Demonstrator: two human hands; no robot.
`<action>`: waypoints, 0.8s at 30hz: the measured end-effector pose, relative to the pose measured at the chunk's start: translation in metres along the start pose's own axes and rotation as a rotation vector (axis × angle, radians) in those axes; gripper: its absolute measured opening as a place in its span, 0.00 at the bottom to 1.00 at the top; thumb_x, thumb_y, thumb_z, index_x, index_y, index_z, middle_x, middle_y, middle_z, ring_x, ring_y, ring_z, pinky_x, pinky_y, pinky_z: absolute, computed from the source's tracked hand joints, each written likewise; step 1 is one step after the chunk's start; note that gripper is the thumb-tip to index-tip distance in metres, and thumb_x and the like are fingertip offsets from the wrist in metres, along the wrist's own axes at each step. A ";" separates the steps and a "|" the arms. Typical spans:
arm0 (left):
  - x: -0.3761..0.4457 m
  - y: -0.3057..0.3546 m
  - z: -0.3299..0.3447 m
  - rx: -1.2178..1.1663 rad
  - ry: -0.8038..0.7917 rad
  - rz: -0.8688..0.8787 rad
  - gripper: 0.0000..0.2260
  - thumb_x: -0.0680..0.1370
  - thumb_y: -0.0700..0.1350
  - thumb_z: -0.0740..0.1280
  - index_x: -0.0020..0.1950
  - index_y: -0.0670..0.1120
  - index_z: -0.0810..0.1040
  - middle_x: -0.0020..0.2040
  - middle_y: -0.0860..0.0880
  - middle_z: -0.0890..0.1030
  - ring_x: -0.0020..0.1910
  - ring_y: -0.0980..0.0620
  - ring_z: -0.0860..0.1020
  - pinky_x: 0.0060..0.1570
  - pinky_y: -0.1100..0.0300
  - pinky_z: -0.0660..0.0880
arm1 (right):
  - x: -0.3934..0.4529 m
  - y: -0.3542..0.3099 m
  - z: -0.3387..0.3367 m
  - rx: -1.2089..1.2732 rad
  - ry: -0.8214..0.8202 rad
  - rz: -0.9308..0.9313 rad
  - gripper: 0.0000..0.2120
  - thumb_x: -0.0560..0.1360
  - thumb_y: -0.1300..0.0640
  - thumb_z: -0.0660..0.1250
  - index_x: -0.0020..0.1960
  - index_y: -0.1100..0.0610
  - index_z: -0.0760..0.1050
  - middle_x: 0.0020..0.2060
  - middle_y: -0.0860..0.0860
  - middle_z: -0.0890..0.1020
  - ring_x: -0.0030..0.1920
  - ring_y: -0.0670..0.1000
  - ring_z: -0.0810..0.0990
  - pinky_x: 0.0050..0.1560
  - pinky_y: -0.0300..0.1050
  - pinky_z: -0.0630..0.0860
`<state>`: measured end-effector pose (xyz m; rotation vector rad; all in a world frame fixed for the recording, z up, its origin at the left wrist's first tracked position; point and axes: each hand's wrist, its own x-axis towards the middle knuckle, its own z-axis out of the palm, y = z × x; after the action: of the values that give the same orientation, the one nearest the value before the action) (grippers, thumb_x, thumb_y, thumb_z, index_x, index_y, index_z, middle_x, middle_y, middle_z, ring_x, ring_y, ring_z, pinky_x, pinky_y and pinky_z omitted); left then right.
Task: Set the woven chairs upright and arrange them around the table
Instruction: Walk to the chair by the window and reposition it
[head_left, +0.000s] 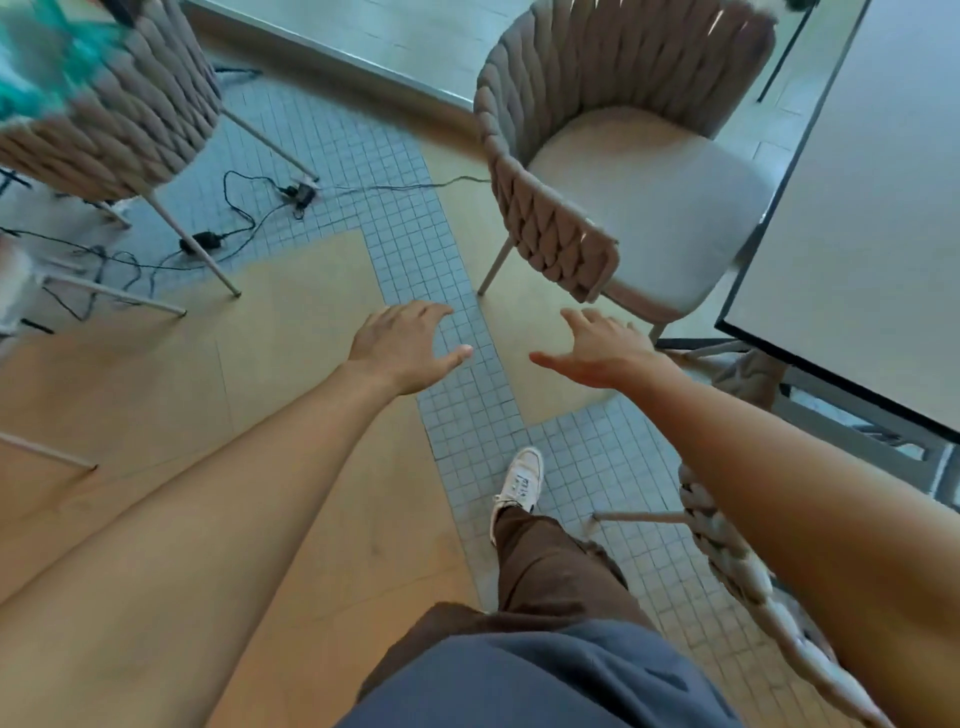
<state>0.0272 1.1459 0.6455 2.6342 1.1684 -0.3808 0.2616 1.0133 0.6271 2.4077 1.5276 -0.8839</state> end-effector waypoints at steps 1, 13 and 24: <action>0.017 -0.003 -0.009 -0.002 0.011 0.001 0.34 0.77 0.71 0.58 0.77 0.54 0.66 0.74 0.49 0.72 0.72 0.46 0.70 0.68 0.46 0.67 | 0.011 0.000 -0.012 0.004 0.015 -0.003 0.46 0.76 0.24 0.58 0.83 0.51 0.56 0.80 0.56 0.63 0.77 0.61 0.64 0.76 0.64 0.61; 0.164 -0.017 -0.065 0.018 0.038 0.153 0.33 0.77 0.69 0.60 0.76 0.52 0.67 0.73 0.49 0.73 0.71 0.47 0.71 0.68 0.46 0.68 | 0.113 -0.001 -0.096 0.081 0.068 0.071 0.46 0.74 0.25 0.60 0.83 0.49 0.53 0.79 0.53 0.66 0.76 0.59 0.65 0.75 0.63 0.63; 0.326 -0.080 -0.116 0.131 -0.026 0.472 0.32 0.77 0.68 0.63 0.76 0.51 0.69 0.73 0.48 0.74 0.70 0.46 0.72 0.68 0.47 0.68 | 0.202 -0.044 -0.109 0.161 0.054 0.325 0.46 0.74 0.26 0.60 0.82 0.51 0.54 0.78 0.55 0.65 0.78 0.59 0.61 0.76 0.64 0.59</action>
<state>0.1940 1.4590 0.6393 2.8891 0.4962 -0.4049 0.3283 1.2371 0.6115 2.7076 1.0680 -0.9058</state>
